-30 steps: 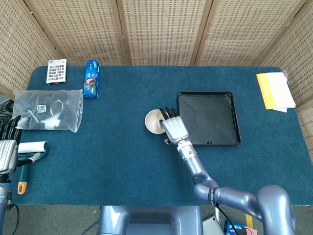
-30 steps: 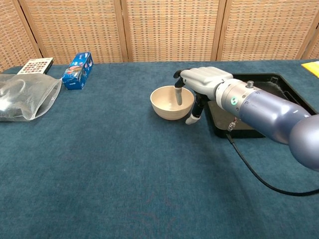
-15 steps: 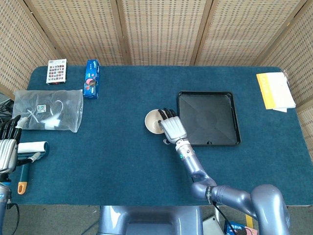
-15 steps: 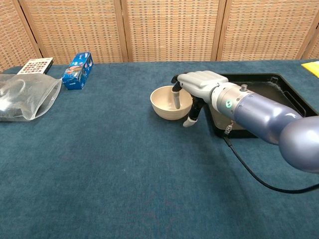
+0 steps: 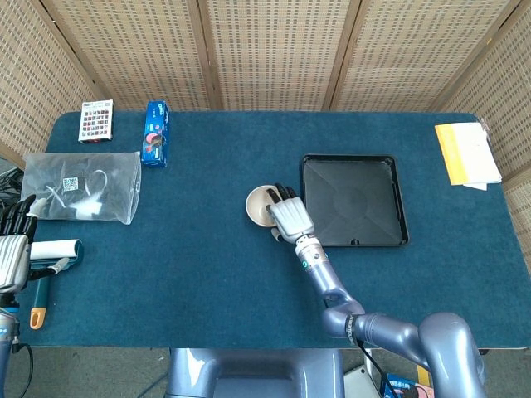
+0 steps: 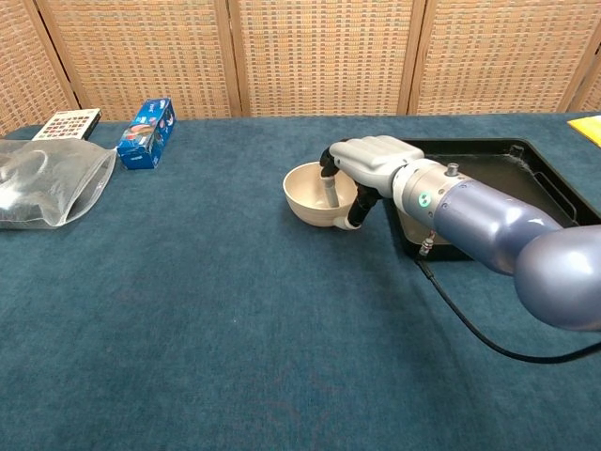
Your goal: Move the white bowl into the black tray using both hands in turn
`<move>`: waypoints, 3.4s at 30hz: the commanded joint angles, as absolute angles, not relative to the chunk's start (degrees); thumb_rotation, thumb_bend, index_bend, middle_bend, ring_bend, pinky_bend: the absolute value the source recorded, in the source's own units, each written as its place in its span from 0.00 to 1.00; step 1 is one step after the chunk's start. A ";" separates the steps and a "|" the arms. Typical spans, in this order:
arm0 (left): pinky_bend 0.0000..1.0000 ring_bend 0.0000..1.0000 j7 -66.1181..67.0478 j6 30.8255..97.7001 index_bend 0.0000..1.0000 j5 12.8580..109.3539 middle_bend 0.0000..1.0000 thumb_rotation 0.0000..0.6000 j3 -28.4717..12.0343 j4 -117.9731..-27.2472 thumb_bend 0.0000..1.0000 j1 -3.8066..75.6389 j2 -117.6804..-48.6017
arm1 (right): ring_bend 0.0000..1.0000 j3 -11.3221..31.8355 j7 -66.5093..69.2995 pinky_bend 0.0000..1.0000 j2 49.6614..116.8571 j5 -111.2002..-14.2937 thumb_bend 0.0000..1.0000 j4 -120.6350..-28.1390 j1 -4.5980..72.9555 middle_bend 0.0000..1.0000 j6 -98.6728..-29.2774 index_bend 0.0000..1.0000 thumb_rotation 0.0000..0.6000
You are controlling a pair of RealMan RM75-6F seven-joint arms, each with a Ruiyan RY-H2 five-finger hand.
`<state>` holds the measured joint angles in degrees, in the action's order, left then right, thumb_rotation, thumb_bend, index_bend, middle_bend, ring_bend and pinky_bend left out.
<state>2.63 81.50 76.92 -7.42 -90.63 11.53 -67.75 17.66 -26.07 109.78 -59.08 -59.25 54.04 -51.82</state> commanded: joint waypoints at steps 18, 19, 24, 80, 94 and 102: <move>0.00 0.00 2.61 81.29 0.00 77.25 0.00 1.00 -7.57 -91.03 0.00 11.45 -67.61 | 0.10 17.25 -27.98 0.19 109.37 -58.30 0.58 -60.50 53.25 0.27 -52.98 0.67 1.00; 0.00 0.00 2.63 81.30 0.00 77.27 0.00 1.00 -7.58 -91.08 0.00 11.43 -67.58 | 0.10 17.24 -27.99 0.19 109.31 -58.34 0.57 -60.65 53.21 0.27 -53.08 0.67 1.00; 0.00 0.00 2.79 81.43 0.00 77.48 0.00 1.00 -7.60 -91.36 0.00 11.38 -67.48 | 0.11 17.09 -28.26 0.19 108.88 -58.73 0.56 -61.31 53.01 0.28 -53.65 0.68 1.00; 0.00 0.00 7.30 82.75 0.00 80.09 0.00 1.00 -6.68 -93.73 0.00 11.13 -67.83 | 0.12 14.65 -28.69 0.18 93.40 -52.27 0.52 -64.85 42.55 0.28 -56.47 0.67 1.00; 0.00 0.00 7.14 82.78 0.00 80.46 0.00 1.00 -6.56 -93.84 0.00 11.10 -67.79 | 0.12 14.02 -28.93 0.16 94.18 -52.60 0.46 -63.80 42.41 0.20 -55.76 0.59 1.00; 0.00 0.00 7.03 82.41 0.00 80.47 0.00 1.00 -6.49 -93.87 0.00 11.21 -67.71 | 0.05 14.02 -30.41 0.13 93.77 -51.56 0.33 -64.64 42.28 0.07 -55.53 0.41 1.00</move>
